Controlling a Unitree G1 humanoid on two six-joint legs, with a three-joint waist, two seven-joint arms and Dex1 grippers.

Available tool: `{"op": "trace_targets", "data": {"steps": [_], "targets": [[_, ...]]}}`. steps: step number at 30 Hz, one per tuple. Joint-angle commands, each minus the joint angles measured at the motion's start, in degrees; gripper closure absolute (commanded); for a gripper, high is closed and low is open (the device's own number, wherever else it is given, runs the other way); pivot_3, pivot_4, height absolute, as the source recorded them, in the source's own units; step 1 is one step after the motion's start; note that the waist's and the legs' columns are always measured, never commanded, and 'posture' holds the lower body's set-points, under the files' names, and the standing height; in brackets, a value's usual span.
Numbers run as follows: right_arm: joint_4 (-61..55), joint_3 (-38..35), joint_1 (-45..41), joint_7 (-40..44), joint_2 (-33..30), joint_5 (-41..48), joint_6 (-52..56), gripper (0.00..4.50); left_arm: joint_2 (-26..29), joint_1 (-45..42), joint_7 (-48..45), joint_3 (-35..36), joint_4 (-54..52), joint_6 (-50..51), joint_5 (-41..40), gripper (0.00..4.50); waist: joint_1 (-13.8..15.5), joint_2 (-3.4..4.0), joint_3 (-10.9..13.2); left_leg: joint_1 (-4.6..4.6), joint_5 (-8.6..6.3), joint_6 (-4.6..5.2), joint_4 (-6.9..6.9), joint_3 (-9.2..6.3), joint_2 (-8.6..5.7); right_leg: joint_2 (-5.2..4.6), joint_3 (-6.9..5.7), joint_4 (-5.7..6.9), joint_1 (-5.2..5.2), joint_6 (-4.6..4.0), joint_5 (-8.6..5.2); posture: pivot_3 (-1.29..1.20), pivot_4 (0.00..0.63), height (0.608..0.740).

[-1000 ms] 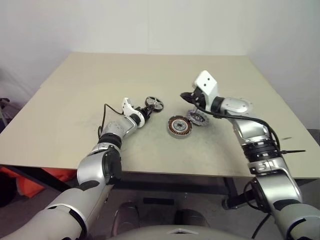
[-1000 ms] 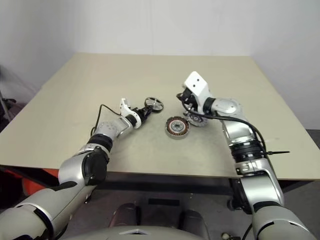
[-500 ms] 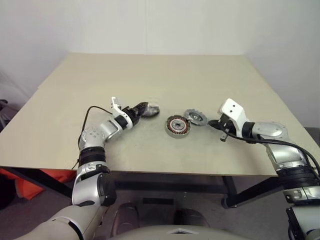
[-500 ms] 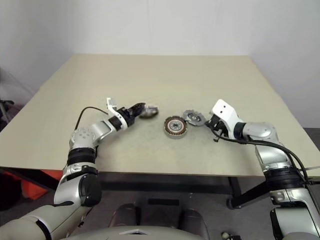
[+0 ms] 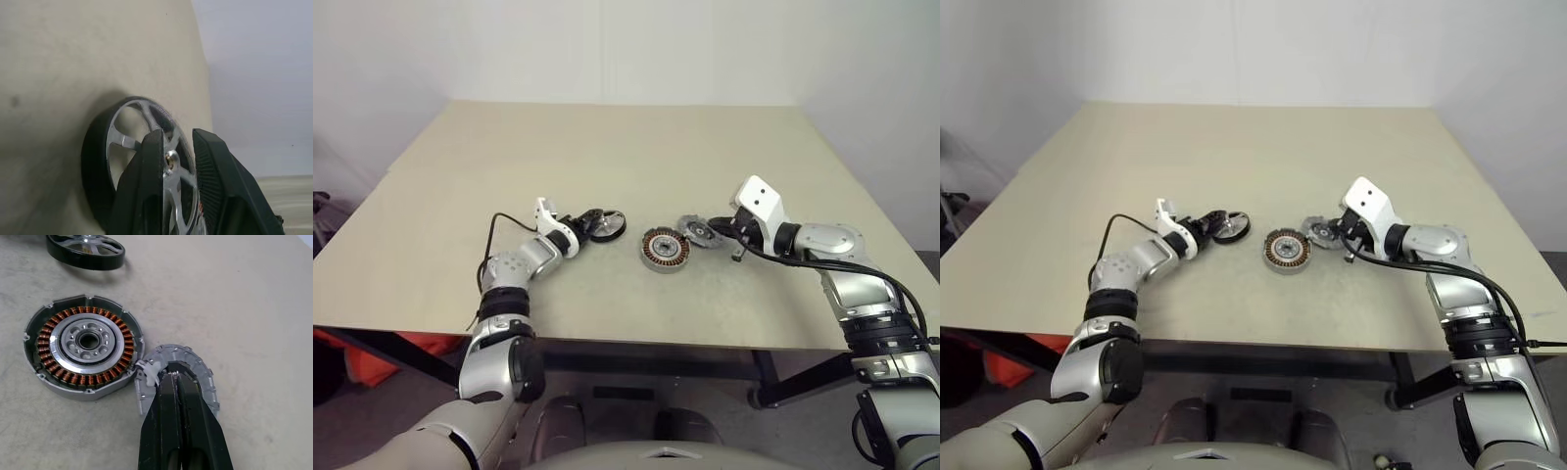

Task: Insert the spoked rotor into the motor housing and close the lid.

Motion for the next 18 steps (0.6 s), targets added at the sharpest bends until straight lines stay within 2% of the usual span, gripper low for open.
{"op": "trace_targets", "data": {"steps": [1, 5, 6, 8, 12, 18], "targets": [[-1.45, 0.25, -1.43, 0.02, 0.56, 0.5, -0.37, 4.5, 1.55, 2.43, -2.22, 0.9, -8.69, 1.64, -4.07, 3.5, -0.04, 0.0, 0.0, 0.03, 0.01, -0.02, 0.0, 0.0, 0.01, 0.0, 0.0, 0.03, 0.0, 0.0, 0.0, 0.0, 0.0, 0.74], [-1.0, 0.61, -1.99, 0.19, 1.13, 0.43, -0.62, 4.5, 2.38, 7.34, -2.88, 0.83, -15.4, 2.68, -6.34, 3.5, 0.0, 0.01, 0.0, 0.13, 0.06, -0.11, 0.0, 0.0, 0.0, -0.03, 0.0, 0.08, 0.05, 0.01, -0.01, 0.0, 0.0, 0.74], [-0.95, 0.67, -2.08, 0.23, 1.19, 0.43, -0.67, 4.5, 2.5, 8.3, -2.7, 0.67, -16.2, 2.72, -6.52, 3.33, -0.01, 0.01, 0.0, 0.16, 0.06, -0.11, 0.0, 0.0, 0.0, -0.03, 0.0, 0.08, 0.08, 0.02, -0.01, 0.0, 0.0, 0.74], [-0.88, 0.83, -2.29, 0.28, 1.33, 0.46, -0.69, 4.5, 2.73, 9.82, -1.78, 0.09, -16.76, 3.34, -6.32, 2.91, 0.04, 0.01, -0.01, 0.17, 0.07, -0.13, 0.0, -0.01, -0.01, -0.03, 0.0, 0.08, 0.1, 0.03, -0.01, 0.0, 0.0, 0.74], [-0.57, 1.19, -2.81, 0.42, 1.58, 0.42, -0.89, 4.5, 2.31, 10.36, 0.61, -0.07, -14.63, 5.65, -6.46, 1.6, 0.13, 0.01, 0.0, 0.14, 0.07, -0.13, 0.01, -0.02, -0.01, -0.04, 0.0, 0.08, 0.11, 0.03, 0.0, 0.0, 0.0, 0.74], [-0.21, 1.47, -3.06, 0.6, 1.64, 0.33, -1.38, 4.5, 0.65, 8.32, 0.58, -1.6, -10.68, 4.63, -5.39, 1.6, 0.13, 0.01, -0.01, 0.14, 0.07, -0.13, 0.01, -0.02, -0.01, -0.03, 0.0, 0.07, 0.1, 0.03, -0.01, 0.0, 0.0, 0.74]]}}
